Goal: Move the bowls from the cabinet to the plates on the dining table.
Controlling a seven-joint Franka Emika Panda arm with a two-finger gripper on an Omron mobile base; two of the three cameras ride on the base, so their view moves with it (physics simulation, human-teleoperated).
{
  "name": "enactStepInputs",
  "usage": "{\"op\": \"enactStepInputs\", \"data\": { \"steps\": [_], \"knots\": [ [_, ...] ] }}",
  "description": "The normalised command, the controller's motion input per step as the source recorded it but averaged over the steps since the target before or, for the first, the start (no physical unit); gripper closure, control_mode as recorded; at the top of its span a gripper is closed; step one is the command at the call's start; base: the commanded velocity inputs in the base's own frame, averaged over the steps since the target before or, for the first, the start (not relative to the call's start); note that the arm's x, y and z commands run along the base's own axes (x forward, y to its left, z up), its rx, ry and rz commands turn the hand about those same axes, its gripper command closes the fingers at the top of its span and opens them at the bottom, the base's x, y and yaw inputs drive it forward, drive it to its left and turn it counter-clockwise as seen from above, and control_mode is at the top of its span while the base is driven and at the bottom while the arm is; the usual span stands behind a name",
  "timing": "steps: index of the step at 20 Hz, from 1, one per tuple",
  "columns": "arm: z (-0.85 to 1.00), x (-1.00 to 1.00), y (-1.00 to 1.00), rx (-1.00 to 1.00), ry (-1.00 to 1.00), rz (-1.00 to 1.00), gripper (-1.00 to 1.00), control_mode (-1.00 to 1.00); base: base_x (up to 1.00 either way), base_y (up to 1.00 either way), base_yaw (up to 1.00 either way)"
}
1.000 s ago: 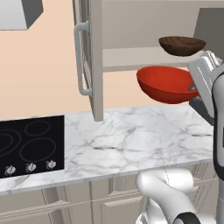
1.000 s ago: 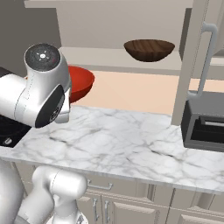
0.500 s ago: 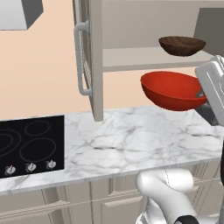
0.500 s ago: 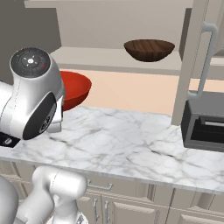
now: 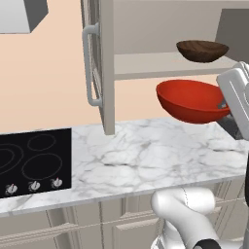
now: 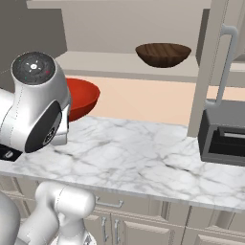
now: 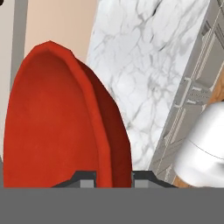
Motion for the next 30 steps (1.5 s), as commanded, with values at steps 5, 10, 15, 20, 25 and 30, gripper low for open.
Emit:
{"op": "enactStepInputs", "data": {
  "steps": [5,10,15,20,25,30],
  "knots": [
    [0.00,0.00,0.00,0.00,0.00,0.00,1.00,-1.00,0.00,0.00,0.00],
    [0.00,0.00,0.00,0.00,0.00,0.00,1.00,-1.00,0.00,0.00,0.00],
    [0.00,0.00,0.00,0.00,0.00,0.00,1.00,1.00,0.00,0.00,0.00],
    [0.00,0.00,0.00,0.00,0.00,0.00,1.00,1.00,-0.36,0.00,0.00],
    [0.00,0.00,0.00,0.00,0.00,0.00,1.00,1.00,-0.85,0.00,0.00],
    [0.00,0.00,0.00,0.00,0.00,0.00,1.00,1.00,-0.76,0.04,0.01]
  ]
}}
